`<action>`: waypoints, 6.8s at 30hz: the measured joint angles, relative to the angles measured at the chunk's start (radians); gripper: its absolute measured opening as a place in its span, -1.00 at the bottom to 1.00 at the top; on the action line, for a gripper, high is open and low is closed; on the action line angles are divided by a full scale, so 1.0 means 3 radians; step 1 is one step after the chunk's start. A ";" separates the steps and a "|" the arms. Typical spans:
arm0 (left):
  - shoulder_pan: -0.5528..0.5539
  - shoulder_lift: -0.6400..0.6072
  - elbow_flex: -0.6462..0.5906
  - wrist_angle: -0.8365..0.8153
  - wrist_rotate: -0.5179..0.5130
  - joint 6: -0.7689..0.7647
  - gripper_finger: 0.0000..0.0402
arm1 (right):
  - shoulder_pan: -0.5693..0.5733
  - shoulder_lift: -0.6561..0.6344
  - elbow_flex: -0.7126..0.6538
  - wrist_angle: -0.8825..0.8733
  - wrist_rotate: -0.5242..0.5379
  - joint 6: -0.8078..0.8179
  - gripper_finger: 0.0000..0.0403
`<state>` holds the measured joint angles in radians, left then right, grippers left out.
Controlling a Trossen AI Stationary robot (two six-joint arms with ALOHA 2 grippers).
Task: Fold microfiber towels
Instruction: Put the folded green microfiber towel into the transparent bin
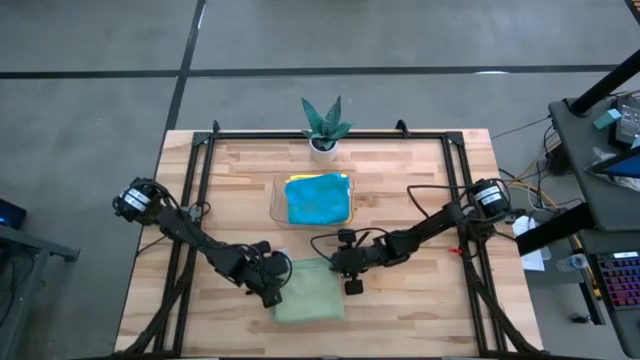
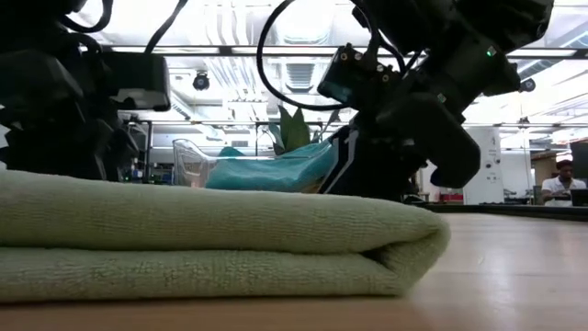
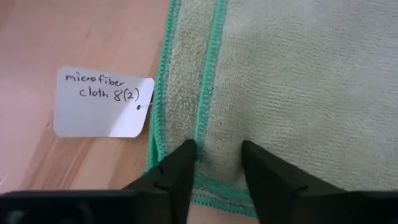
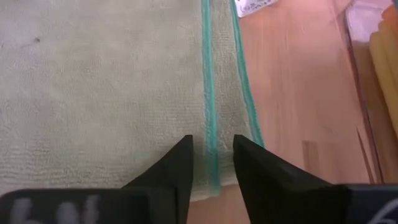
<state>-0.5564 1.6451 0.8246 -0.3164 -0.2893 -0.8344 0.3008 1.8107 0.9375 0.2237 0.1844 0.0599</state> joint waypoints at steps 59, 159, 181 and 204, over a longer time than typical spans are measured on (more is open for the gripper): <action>0.0020 -0.0324 -0.0061 -0.0019 0.0049 -0.0056 -0.91 | 0.0036 -0.0026 -0.0007 -0.0124 0.0055 -0.0197 -0.38; -0.0375 -0.0393 -0.0317 0.0680 -0.0315 -0.1964 -0.54 | 0.0334 -0.0183 -0.0023 -0.0462 0.0033 0.3334 0.41; -0.0409 0.0174 -0.0241 0.1164 -0.0278 -0.1890 -0.54 | 0.0298 0.0166 0.0006 0.0574 -0.0077 0.3125 -0.08; -0.0382 -0.0061 -0.0388 0.1206 0.0001 -0.3545 -0.09 | 0.0744 -0.0108 -0.0312 0.0592 0.0848 0.2689 -0.93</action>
<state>-0.6711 1.6267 0.7082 0.0453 -0.2890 -1.8980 0.5240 1.7782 0.8438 0.4014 0.4389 0.8667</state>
